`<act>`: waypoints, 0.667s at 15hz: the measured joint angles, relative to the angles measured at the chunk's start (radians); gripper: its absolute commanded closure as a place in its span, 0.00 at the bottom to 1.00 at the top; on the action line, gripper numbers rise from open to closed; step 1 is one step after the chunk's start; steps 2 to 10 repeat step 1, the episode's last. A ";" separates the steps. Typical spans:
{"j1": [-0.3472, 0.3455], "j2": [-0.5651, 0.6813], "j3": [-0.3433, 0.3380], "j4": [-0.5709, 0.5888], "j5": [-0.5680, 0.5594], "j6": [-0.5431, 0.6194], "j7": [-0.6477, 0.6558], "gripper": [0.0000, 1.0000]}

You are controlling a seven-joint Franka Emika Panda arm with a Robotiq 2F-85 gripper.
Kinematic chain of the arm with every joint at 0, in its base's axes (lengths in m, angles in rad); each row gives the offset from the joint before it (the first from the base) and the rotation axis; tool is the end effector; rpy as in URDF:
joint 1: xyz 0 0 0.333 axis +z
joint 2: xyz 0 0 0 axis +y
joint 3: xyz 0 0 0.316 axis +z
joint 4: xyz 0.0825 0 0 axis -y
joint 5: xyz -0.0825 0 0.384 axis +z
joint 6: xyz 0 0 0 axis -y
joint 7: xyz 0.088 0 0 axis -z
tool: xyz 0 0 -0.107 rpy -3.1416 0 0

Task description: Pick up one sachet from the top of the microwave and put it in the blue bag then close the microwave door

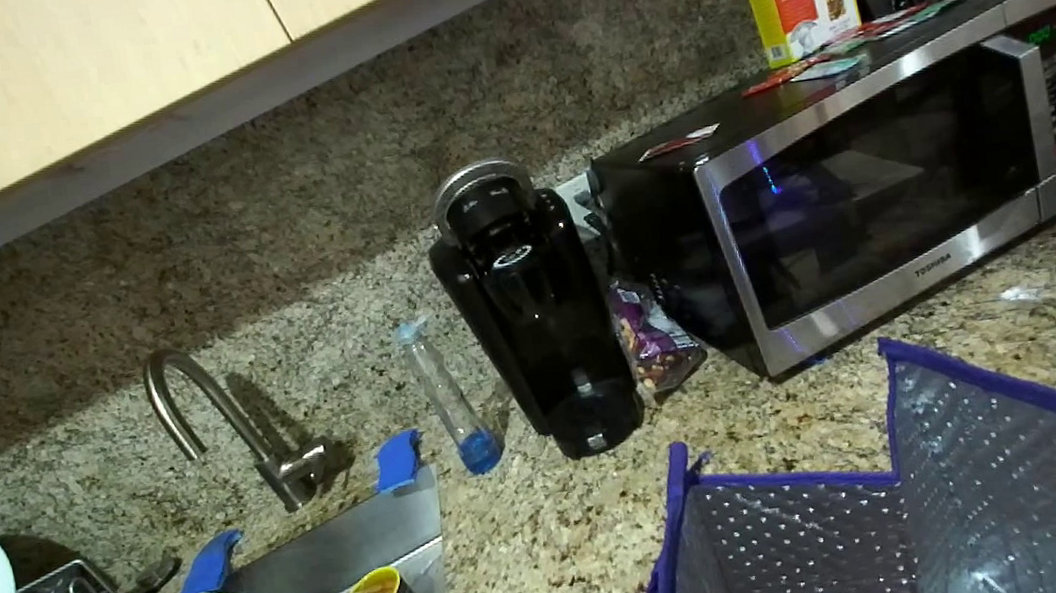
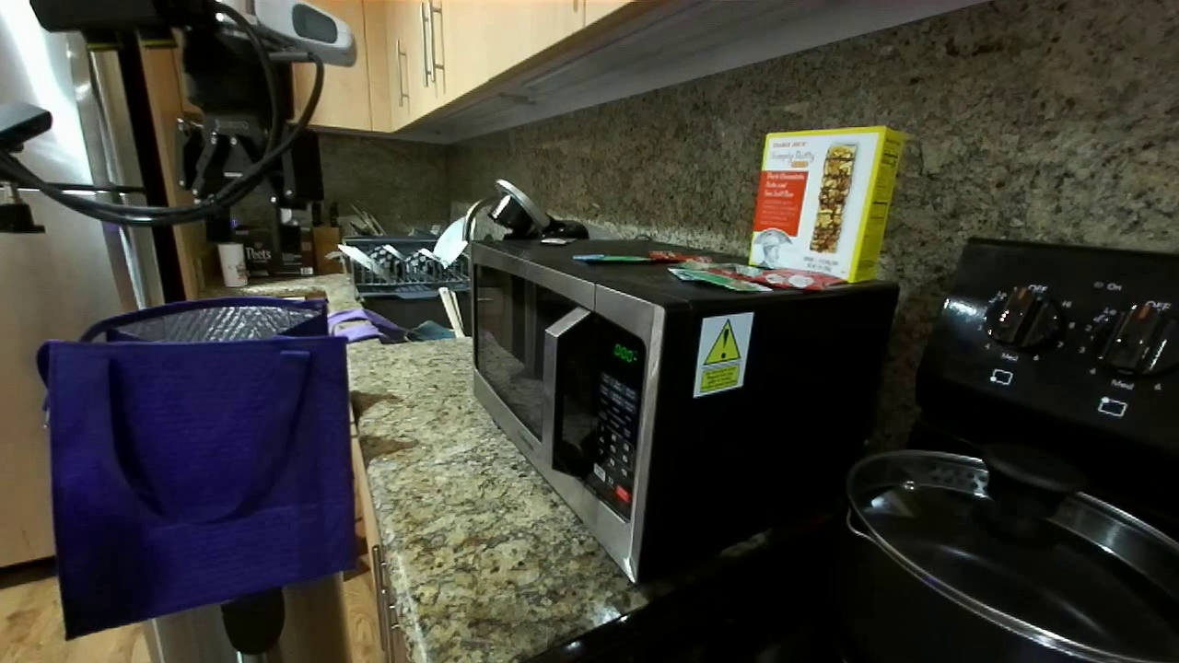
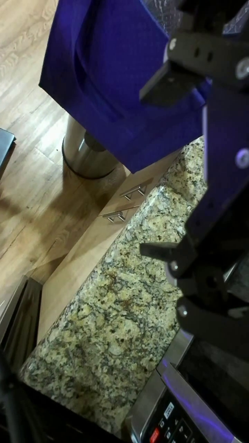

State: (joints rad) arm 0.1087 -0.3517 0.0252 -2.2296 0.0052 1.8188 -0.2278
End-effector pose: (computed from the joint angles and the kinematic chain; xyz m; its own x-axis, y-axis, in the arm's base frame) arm 0.4370 0.0601 0.5086 0.9347 0.3505 -0.0585 0.3506 -0.9365 -0.0097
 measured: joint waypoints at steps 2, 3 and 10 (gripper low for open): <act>0.000 0.000 0.000 0.000 0.000 0.000 0.000 0.00; 0.000 0.000 0.000 0.000 0.000 0.000 0.000 0.00; 0.000 0.000 0.000 0.000 0.000 0.000 0.000 0.00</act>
